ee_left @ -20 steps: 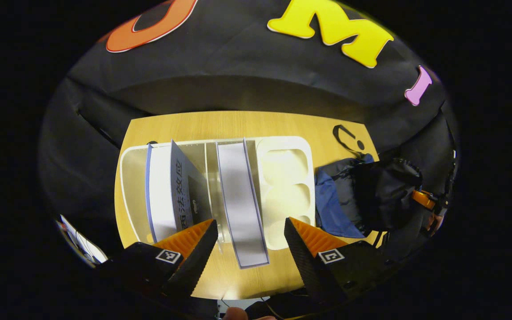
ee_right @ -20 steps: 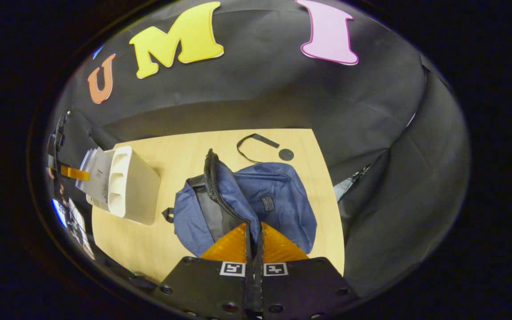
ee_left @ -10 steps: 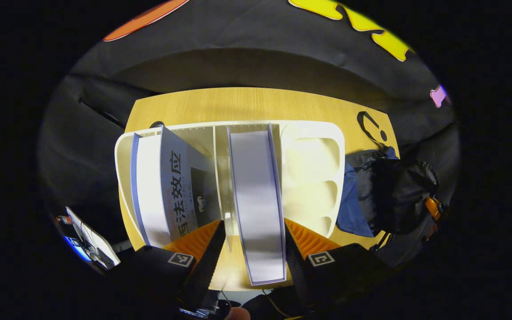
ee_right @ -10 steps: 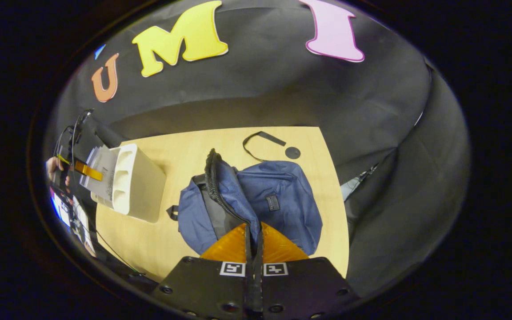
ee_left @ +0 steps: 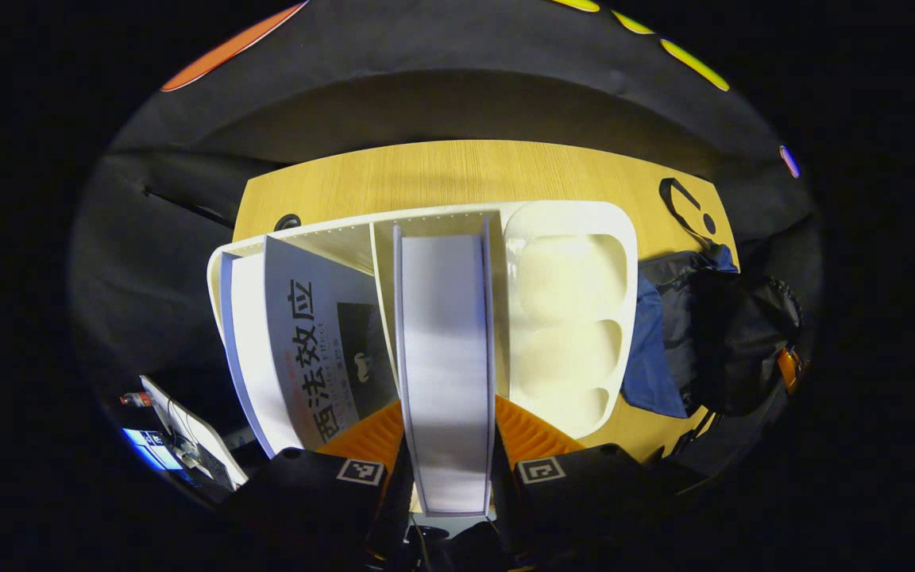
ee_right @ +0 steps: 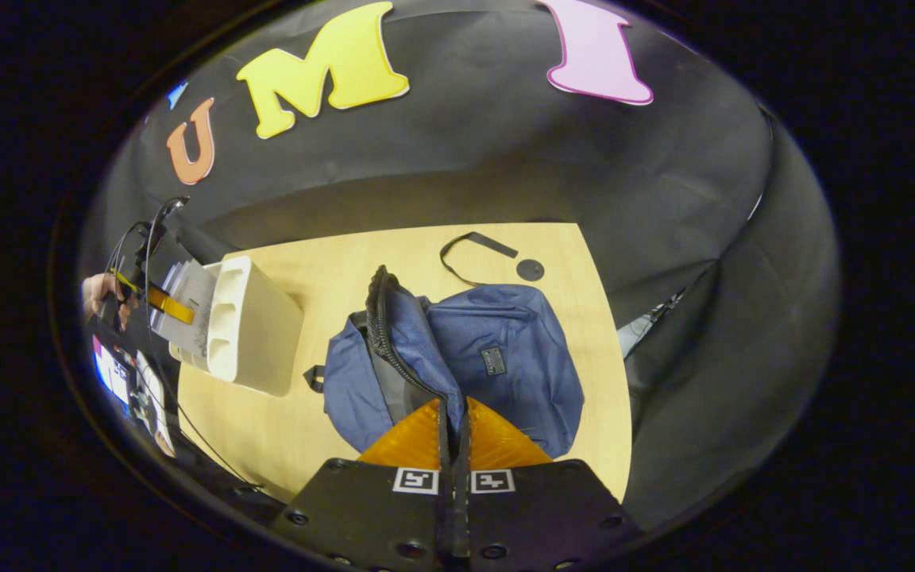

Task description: Open the schoolbag, grab two books from the bookshelf and put them into the schoolbag.

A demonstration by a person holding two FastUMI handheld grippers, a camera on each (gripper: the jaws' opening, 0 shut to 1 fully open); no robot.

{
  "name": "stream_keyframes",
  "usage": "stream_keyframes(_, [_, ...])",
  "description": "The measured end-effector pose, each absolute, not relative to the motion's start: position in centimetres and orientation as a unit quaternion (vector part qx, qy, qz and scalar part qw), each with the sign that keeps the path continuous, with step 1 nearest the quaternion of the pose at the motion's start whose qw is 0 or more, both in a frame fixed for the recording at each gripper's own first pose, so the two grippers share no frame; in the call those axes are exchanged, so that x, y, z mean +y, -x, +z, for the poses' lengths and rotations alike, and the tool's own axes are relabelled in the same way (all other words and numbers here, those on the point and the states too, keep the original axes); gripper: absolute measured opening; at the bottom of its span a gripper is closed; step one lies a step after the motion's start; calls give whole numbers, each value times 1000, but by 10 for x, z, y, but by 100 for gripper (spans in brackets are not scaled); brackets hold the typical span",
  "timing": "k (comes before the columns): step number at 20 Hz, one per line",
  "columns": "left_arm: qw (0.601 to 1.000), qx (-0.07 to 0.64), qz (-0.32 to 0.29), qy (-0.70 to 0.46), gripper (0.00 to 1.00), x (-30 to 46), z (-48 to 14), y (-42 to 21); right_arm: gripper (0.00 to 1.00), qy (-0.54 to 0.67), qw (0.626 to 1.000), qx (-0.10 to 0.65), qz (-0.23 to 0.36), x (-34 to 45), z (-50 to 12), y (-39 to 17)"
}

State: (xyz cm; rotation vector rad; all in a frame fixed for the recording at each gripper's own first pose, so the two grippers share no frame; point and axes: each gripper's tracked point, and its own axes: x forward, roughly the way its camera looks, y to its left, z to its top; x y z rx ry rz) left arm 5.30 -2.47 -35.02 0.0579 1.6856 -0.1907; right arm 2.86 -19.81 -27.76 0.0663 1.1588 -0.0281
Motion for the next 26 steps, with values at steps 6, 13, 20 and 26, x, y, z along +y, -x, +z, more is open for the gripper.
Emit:
stream_keyframes(6, [670,737,-79,-40,40,-10,-322,-45,4,-31,838,544,-4,-193,-282,-27])
stream_keyframes(13, [689,720,-74,43,39,16,-248,13,0,-19,840,543,8,-185,-280,-27])
stream_keyframes(20, [698,679,-84,209,36,2,-188,61,0,-11,843,538,4,-184,-273,-24])
stream_keyframes(26, [680,634,-177,323,37,-84,-152,80,3,-9,848,531,-7,-187,-260,-27])
